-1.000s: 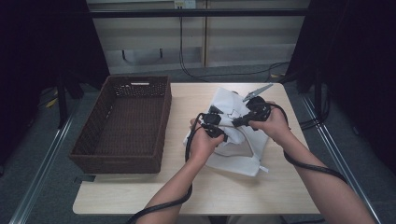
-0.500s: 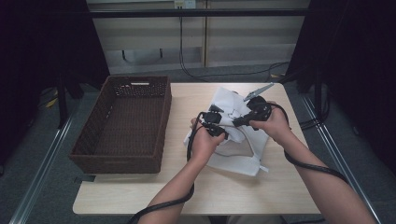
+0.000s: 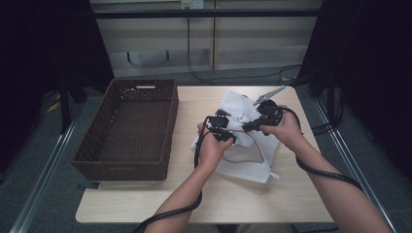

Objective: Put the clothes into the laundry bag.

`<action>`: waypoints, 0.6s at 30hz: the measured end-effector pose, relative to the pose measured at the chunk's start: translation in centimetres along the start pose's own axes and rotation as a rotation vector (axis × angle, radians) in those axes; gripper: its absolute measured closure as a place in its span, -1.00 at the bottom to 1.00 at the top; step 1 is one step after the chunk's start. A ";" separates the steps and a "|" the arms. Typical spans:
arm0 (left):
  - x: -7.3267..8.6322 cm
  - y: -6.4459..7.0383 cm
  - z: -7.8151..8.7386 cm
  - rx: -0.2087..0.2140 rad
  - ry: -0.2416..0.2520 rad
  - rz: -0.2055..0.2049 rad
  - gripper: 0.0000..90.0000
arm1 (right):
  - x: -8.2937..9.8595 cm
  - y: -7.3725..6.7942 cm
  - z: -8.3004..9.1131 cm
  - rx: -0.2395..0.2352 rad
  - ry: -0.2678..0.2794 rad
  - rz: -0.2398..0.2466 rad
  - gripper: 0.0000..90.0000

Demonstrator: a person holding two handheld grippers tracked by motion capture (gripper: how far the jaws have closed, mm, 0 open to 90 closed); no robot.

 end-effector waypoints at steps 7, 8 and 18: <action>0.3 -0.3 0.2 0.006 -0.026 -0.016 0.61 | 0.0 0.0 -0.1 0.004 -0.003 0.005 1.00; 0.3 -0.4 0.3 0.009 -0.036 -0.030 0.57 | 0.0 0.0 -0.1 0.003 -0.003 0.005 1.00; 1.0 -0.7 1.2 0.030 -0.062 -0.033 0.22 | 0.0 0.0 -0.1 0.005 -0.001 0.005 1.00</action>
Point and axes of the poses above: each handheld gripper's, and its own axes: z roughly backward along the jaws, x roughly out of its underside, y roughly to its right, the point moved 5 cm from there along -z, roughly forward along the jaws, and after that the axes turned 1 degree about y, right-handed, at the moved point
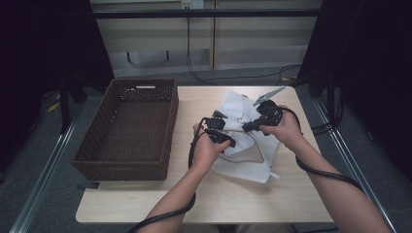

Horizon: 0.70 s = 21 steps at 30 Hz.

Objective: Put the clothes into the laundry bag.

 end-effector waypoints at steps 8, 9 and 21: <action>0.7 -0.5 1.0 -0.010 -0.032 -0.020 -0.04 | 0.0 0.0 -0.1 -0.001 -0.002 0.001 1.00; 0.9 -0.6 1.2 -0.008 -0.049 -0.030 -0.03 | 0.0 0.0 -0.1 -0.001 -0.002 0.001 1.00; 2.2 -0.6 1.7 -0.021 -0.127 -0.054 0.59 | 0.1 0.0 -0.1 0.000 -0.013 0.002 1.00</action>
Point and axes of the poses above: each handheld gripper's, and its own axes: z roughly backward along the jaws, x roughly out of its underside, y roughly to its right, the point moved 5 cm from there along -z, roughly forward along the jaws, and after that the axes turned 1 degree about y, right-handed, at the moved point
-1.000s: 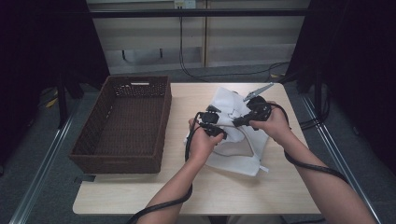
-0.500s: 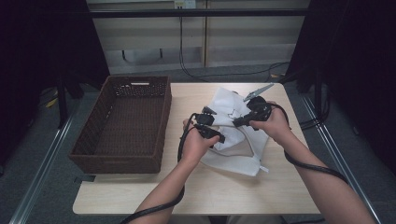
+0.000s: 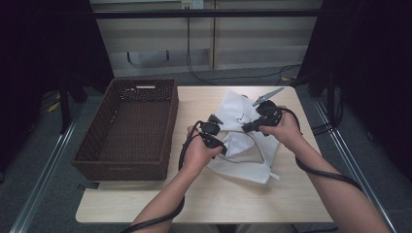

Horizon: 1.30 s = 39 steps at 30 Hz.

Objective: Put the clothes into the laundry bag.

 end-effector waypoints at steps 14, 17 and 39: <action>-0.8 0.5 -2.1 0.027 0.052 0.018 1.00 | 0.0 -0.1 -0.1 0.000 -0.003 0.000 1.00; -0.9 0.6 -2.4 0.041 0.048 0.013 1.00 | 0.0 -0.1 -0.1 -0.001 -0.002 -0.004 1.00; -0.6 -0.4 -0.9 -0.009 0.058 0.003 0.23 | 0.0 -0.1 -0.2 -0.005 0.003 0.001 1.00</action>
Point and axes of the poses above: each handheld gripper's, and its own axes: z roughly backward along the jaws, x roughly out of its underside, y roughly to its right, the point moved 5 cm from there along -z, roughly forward along the jaws, and after that the axes turned 1 degree about y, right-handed, at the moved point
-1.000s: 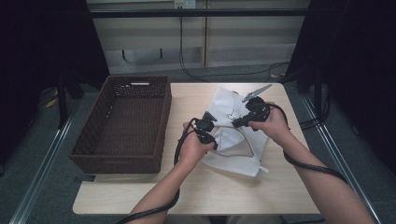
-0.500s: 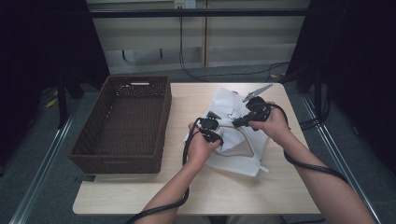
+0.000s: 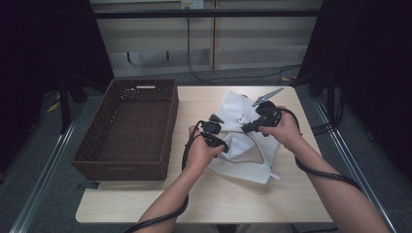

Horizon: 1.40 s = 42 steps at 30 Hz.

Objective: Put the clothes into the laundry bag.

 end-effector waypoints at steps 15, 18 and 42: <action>0.2 0.7 -2.8 0.043 0.010 0.025 0.08 | -0.2 -0.1 -0.1 0.002 -0.004 0.001 1.00; 0.0 1.1 -3.0 0.065 0.009 0.030 0.48 | -0.2 -0.1 -0.1 0.002 -0.004 -0.001 1.00; -2.3 0.0 -2.9 -0.015 0.159 0.118 0.96 | -0.1 -0.3 -0.4 -0.003 -0.006 0.003 1.00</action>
Point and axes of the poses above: each handheld gripper's, and its own axes: z roughly backward along the jaws, x roughly out of its underside, y roughly to its right, the point moved 5 cm from there along -z, roughly forward along the jaws, and after that the axes turned 1 degree about y, right-handed, at the moved point
